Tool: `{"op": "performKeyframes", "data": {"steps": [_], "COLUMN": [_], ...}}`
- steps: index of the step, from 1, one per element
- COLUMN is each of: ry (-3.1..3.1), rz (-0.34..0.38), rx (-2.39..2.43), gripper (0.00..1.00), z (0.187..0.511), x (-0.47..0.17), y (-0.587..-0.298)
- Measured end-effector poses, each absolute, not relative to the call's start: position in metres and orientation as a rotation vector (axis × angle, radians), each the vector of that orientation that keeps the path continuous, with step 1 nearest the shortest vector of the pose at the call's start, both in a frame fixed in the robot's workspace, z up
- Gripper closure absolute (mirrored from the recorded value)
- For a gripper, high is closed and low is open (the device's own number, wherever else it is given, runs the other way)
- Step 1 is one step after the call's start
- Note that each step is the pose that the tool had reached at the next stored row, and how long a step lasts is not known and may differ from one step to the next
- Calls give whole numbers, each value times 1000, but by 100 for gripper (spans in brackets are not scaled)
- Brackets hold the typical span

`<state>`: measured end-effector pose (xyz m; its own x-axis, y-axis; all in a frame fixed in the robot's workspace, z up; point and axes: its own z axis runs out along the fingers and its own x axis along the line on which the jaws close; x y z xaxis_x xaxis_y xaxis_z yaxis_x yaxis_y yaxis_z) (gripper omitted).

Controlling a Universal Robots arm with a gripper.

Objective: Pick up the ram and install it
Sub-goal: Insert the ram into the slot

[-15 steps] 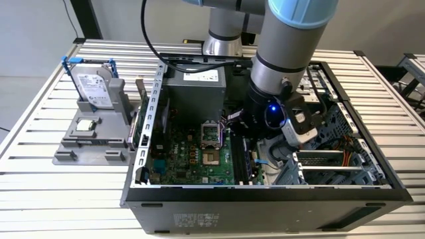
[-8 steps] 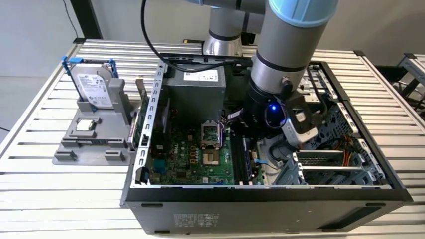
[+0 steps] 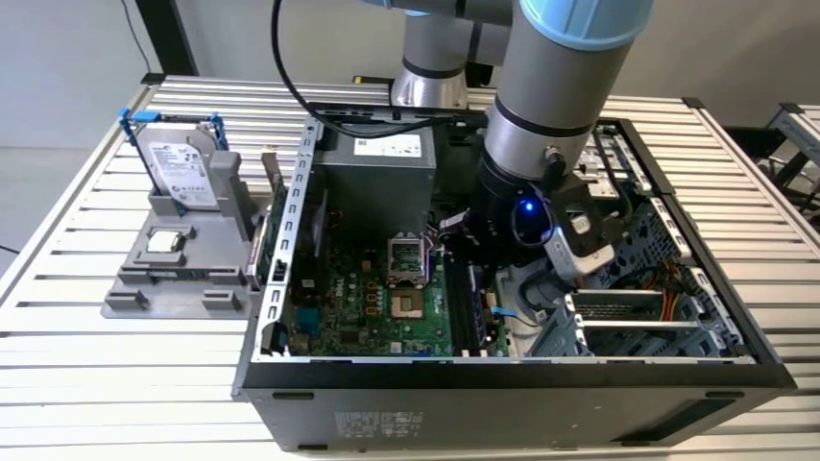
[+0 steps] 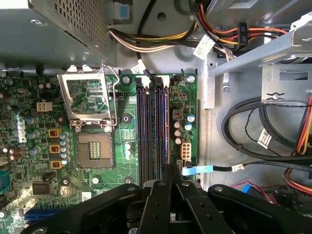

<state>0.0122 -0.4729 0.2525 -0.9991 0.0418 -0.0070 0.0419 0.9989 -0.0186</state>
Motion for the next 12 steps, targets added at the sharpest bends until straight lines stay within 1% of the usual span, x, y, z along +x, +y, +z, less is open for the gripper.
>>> {"op": "performKeyframes", "data": {"steps": [12], "ry": [3132], "rz": [-29], "rx": [-122], "gripper": [100], "z": [253], "x": [12], "y": [-472]}}
